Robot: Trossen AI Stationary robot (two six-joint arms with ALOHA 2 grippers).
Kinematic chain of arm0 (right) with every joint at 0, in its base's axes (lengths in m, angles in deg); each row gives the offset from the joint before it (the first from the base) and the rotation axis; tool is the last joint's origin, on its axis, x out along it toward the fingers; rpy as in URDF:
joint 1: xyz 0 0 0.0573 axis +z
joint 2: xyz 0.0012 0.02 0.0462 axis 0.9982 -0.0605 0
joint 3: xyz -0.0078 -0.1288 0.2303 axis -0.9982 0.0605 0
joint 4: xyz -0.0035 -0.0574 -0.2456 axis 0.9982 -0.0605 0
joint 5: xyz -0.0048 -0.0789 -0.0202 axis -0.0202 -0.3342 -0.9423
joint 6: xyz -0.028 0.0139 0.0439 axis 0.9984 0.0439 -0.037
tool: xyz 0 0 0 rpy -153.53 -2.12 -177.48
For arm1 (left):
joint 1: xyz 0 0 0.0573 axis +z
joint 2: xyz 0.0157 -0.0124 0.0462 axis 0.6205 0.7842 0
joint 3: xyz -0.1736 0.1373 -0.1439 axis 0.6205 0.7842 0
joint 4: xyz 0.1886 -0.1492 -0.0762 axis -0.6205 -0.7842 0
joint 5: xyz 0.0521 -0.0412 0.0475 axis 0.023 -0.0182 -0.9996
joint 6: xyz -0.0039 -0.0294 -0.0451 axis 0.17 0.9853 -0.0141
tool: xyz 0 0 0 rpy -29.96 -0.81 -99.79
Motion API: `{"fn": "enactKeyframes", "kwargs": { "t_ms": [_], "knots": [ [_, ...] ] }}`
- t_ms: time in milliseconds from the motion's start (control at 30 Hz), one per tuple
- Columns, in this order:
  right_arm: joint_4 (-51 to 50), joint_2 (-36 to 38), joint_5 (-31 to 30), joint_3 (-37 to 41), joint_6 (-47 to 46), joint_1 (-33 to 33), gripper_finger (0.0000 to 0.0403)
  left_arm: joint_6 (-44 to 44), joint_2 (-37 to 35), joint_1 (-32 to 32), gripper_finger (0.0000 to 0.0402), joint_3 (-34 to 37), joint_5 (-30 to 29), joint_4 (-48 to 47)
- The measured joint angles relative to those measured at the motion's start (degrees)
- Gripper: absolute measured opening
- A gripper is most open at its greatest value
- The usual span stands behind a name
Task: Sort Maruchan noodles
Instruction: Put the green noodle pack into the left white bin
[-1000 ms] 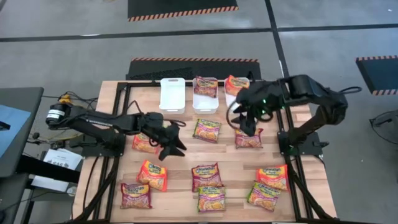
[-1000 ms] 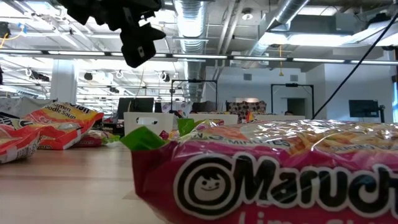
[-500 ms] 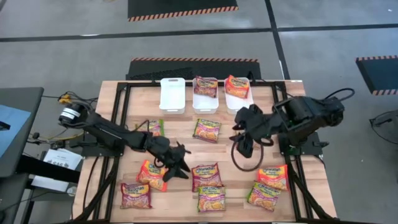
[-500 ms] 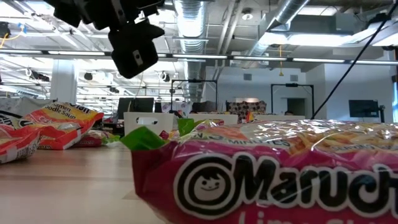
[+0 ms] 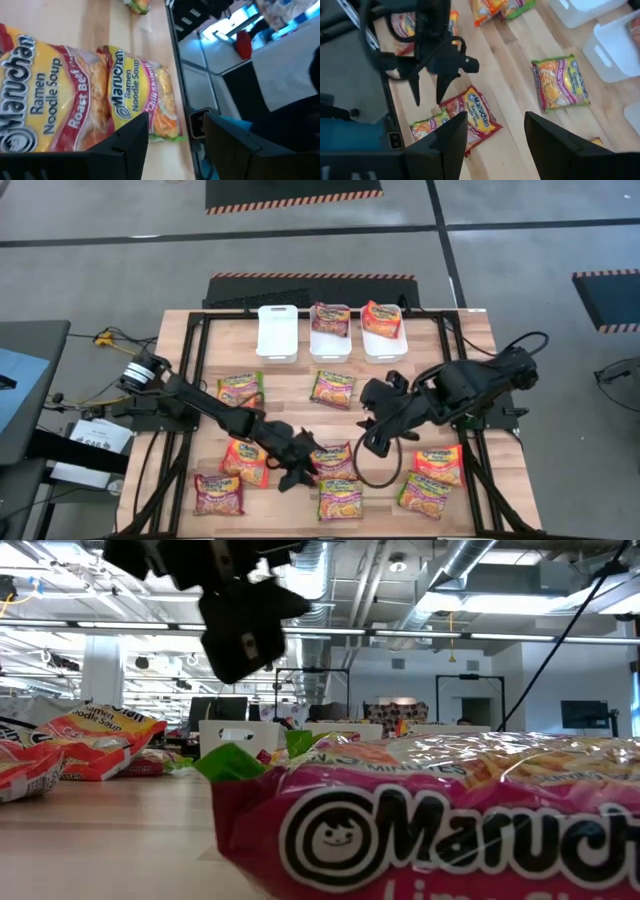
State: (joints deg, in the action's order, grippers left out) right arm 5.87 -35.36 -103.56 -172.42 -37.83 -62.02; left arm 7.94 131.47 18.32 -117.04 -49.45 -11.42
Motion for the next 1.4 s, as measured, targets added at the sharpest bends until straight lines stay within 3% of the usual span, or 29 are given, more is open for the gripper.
{"fn": "enactKeyframes", "kwargs": {
  "t_ms": [367, 1033, 1400],
  "knots": [
    [2.7, -1.7, 0.0, 0.0, -1.4, 3.0, 0.0222, 0.5, 4.7, 0.1, 0.0175, -3.6, -1.2, -2.6],
    [3.8, -1.7, -1.1, 0.0, 1.8, 3.8, 0.0222, 1.1, 4.9, -2.4, 0.0175, -3.5, -13.5, -4.9],
    [4.1, -1.7, -1.3, 0.0, 2.9, 3.4, 0.0222, 1.0, 7.7, -3.4, 0.0175, -4.0, -14.4, -3.9]
  ]
}}
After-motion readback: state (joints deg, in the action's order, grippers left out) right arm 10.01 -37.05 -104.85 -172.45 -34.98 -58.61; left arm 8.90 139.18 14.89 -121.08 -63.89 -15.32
